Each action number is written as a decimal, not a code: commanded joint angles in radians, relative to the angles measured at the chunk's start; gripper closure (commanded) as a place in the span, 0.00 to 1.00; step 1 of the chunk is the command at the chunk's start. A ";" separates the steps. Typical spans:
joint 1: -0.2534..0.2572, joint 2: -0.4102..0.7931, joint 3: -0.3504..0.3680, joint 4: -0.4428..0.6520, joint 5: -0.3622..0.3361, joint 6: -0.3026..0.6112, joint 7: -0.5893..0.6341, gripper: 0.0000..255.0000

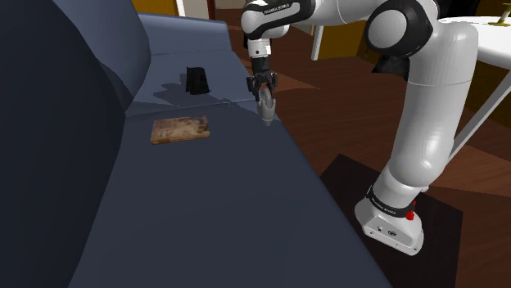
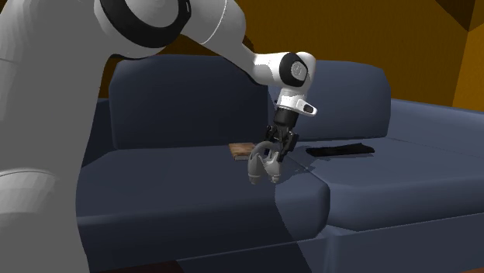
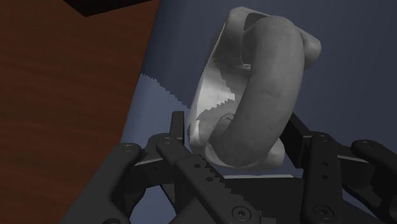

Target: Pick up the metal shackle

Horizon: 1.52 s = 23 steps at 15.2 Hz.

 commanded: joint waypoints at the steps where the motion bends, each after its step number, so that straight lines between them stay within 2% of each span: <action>1: 0.000 0.001 0.000 -0.001 0.000 0.001 0.000 1.00; 6: -0.001 0.000 0.000 -0.003 0.000 0.002 -0.001 1.00; 21: -0.004 -0.003 0.000 0.193 0.001 -0.197 0.018 1.00; 23: -0.004 -0.003 0.000 0.196 0.001 -0.199 0.018 1.00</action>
